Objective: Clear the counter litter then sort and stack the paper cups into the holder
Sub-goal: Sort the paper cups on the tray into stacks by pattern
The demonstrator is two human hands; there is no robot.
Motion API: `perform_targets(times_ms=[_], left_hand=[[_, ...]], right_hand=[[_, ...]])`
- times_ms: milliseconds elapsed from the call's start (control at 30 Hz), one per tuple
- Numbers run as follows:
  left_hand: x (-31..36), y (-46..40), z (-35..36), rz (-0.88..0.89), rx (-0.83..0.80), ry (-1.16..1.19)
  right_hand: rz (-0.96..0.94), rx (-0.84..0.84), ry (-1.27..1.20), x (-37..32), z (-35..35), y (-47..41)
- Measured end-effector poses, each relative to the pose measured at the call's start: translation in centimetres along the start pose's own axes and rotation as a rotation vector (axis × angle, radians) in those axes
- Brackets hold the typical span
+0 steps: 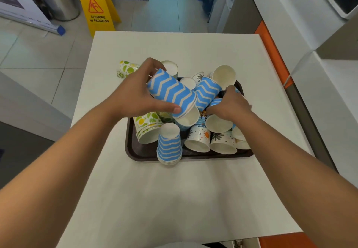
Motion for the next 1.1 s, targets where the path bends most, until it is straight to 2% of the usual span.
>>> perform_targets(times_ms=[167, 400, 667, 800, 933, 1100], left_hand=[[-0.8, 2.2, -1.6, 0.097, -0.031, -0.058], [-2.3, 3.3, 1.2, 0.214, -0.158, -0.213], [-4.4, 5.1, 4.2, 0.199, -0.176, -0.286], [-5.1, 6.0, 5.2, 0.194, -0.194, -0.270], [-5.5, 6.8, 5.3, 0.149, -0.240, -0.197], [-6.0, 7.5, 5.3, 0.050, -0.138, -0.017]], right_hand=[[0.058, 0.064, -0.127, -0.3, -0.5, 1.1], [0.115, 0.149, -0.246, -0.3, -1.7, 2.9], [0.114, 0.239, -0.467, 0.2, -2.5, 5.7], [0.118, 0.293, -0.655, -0.2, -2.6, 7.0], [0.144, 0.245, -0.858, -1.0, -1.5, 8.2], [0.060, 0.258, -1.080, -2.9, 1.0, 9.7]])
Point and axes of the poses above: each hand's wrist, its own y-axis away from the middle knuckle, its own z-axis out of the palm, x = y × z, the point moved 2 cm from there along -y, towards the middle knuckle, and after that the axes turned 4 degrees about x, right-handed, at the moved point
